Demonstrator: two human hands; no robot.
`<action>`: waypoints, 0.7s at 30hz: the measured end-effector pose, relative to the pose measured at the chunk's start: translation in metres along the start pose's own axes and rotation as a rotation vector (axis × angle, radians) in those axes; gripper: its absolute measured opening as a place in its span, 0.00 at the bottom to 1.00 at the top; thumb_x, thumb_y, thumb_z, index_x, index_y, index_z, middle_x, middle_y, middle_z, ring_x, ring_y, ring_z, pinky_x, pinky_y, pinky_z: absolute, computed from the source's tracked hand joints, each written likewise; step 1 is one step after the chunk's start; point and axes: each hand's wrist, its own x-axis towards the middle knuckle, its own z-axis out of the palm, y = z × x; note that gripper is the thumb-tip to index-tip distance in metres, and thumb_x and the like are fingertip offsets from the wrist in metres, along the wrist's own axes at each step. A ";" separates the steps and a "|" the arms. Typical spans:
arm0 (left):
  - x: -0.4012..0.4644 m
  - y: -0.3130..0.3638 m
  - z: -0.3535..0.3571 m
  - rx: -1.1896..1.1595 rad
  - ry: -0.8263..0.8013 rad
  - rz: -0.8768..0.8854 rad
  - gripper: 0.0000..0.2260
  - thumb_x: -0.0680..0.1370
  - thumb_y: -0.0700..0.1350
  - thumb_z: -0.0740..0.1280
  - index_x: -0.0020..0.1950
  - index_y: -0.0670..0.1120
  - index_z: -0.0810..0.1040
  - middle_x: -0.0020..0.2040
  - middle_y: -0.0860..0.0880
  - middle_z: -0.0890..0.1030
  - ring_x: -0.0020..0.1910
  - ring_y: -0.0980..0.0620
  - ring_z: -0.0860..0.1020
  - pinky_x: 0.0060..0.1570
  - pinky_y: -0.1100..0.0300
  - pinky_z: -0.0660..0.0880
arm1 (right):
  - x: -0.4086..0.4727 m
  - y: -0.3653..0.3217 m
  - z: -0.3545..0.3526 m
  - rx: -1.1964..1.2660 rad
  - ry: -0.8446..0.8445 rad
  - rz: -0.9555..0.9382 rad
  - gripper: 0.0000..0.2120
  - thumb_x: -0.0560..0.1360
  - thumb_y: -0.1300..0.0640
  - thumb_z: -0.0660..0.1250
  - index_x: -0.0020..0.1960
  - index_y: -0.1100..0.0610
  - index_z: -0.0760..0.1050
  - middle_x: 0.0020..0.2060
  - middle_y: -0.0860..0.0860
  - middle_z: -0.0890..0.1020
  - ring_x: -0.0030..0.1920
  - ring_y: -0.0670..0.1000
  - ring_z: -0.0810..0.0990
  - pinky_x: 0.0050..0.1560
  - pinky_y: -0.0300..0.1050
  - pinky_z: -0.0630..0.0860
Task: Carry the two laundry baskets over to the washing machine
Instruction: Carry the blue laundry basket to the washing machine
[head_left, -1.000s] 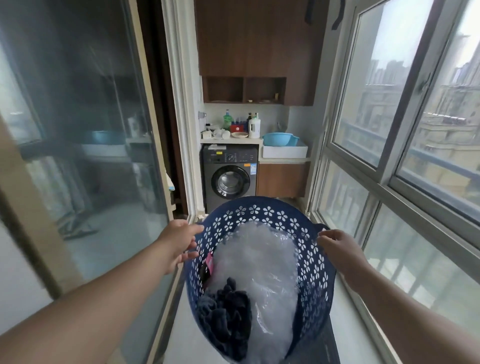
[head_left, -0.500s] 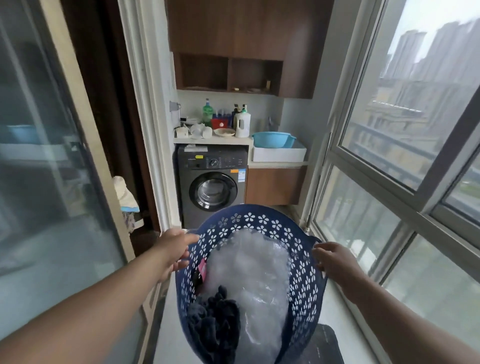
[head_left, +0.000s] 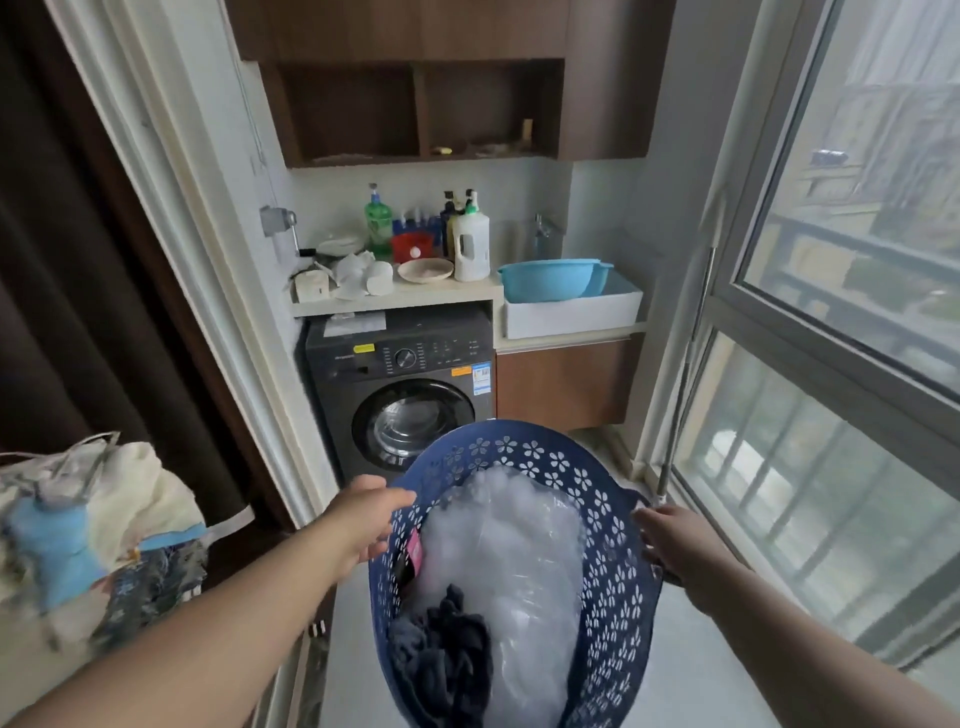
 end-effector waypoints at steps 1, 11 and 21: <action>0.022 0.016 0.006 0.009 -0.017 0.004 0.24 0.75 0.50 0.72 0.69 0.47 0.73 0.45 0.47 0.75 0.39 0.50 0.75 0.35 0.59 0.76 | 0.024 -0.009 0.002 -0.009 0.007 0.012 0.18 0.75 0.58 0.66 0.51 0.74 0.76 0.36 0.58 0.75 0.40 0.56 0.71 0.39 0.49 0.65; 0.299 0.160 0.082 0.091 -0.217 0.074 0.21 0.76 0.50 0.73 0.67 0.51 0.73 0.51 0.45 0.79 0.46 0.48 0.77 0.43 0.56 0.75 | 0.225 -0.094 0.015 0.009 0.193 0.076 0.10 0.79 0.60 0.67 0.51 0.66 0.82 0.36 0.59 0.77 0.38 0.56 0.72 0.37 0.48 0.66; 0.493 0.275 0.188 0.302 -0.438 0.090 0.10 0.77 0.48 0.71 0.57 0.48 0.77 0.48 0.47 0.77 0.46 0.48 0.74 0.44 0.53 0.72 | 0.350 -0.121 0.021 0.092 0.370 0.288 0.18 0.74 0.58 0.66 0.54 0.74 0.75 0.36 0.57 0.75 0.39 0.55 0.72 0.41 0.51 0.67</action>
